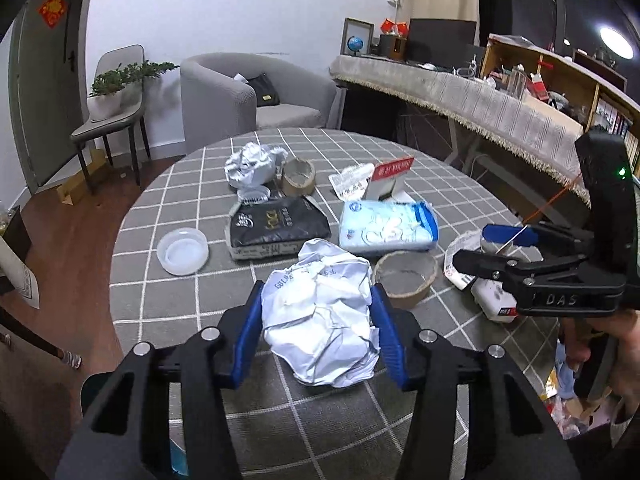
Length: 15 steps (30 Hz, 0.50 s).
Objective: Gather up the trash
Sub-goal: 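Carry the foil over the bin and open the left gripper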
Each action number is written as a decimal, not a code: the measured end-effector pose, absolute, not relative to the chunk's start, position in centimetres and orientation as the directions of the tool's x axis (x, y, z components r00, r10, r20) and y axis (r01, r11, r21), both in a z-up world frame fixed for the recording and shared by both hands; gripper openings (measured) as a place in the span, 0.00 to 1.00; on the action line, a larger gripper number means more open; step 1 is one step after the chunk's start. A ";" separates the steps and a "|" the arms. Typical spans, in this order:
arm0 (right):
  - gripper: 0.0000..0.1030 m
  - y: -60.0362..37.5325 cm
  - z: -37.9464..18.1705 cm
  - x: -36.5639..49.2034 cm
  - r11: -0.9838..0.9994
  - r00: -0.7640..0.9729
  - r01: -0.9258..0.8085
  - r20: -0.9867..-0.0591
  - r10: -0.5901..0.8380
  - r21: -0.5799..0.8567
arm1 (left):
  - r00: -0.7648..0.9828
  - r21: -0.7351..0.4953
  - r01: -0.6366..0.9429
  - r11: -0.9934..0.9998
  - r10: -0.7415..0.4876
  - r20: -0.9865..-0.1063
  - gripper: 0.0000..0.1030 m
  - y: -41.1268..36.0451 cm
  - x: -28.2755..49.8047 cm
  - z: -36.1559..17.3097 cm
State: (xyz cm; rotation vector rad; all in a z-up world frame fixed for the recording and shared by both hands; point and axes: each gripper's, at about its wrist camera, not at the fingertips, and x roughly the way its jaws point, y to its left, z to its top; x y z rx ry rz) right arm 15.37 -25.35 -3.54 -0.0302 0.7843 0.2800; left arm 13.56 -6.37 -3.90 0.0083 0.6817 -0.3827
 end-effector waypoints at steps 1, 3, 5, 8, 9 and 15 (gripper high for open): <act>0.74 -25.3 -3.4 15.4 0.964 0.675 -0.257 -0.700 0.232 0.072 | 0.716 -0.112 0.344 0.932 -0.337 -0.611 0.53 -6.3 13.6 -3.7; 0.74 -25.1 -2.9 15.2 0.968 0.693 -0.245 -0.688 0.216 0.057 | 0.733 -0.106 0.326 0.939 -0.322 -0.599 0.53 -5.8 13.2 -3.3; 0.74 -25.3 -2.3 14.9 0.974 0.715 -0.224 -0.671 0.195 0.045 | 0.746 -0.100 0.309 0.946 -0.307 -0.591 0.53 -5.4 13.0 -3.0; 0.74 -25.4 -1.0 14.6 0.974 0.742 -0.213 -0.636 0.211 0.074 | 0.770 -0.083 0.279 0.957 -0.274 -0.576 0.53 -4.3 12.4 -2.5; 0.74 -25.3 -0.5 14.4 0.972 0.752 -0.216 -0.620 0.224 0.090 | 0.780 -0.076 0.265 0.961 -0.260 -0.569 0.53 -3.8 12.2 -2.2; 0.74 -21.9 1.6 14.0 0.951 0.772 -0.294 -0.562 0.297 0.097 | 0.806 -0.074 0.203 0.976 -0.210 -0.553 0.53 -0.4 11.5 -1.4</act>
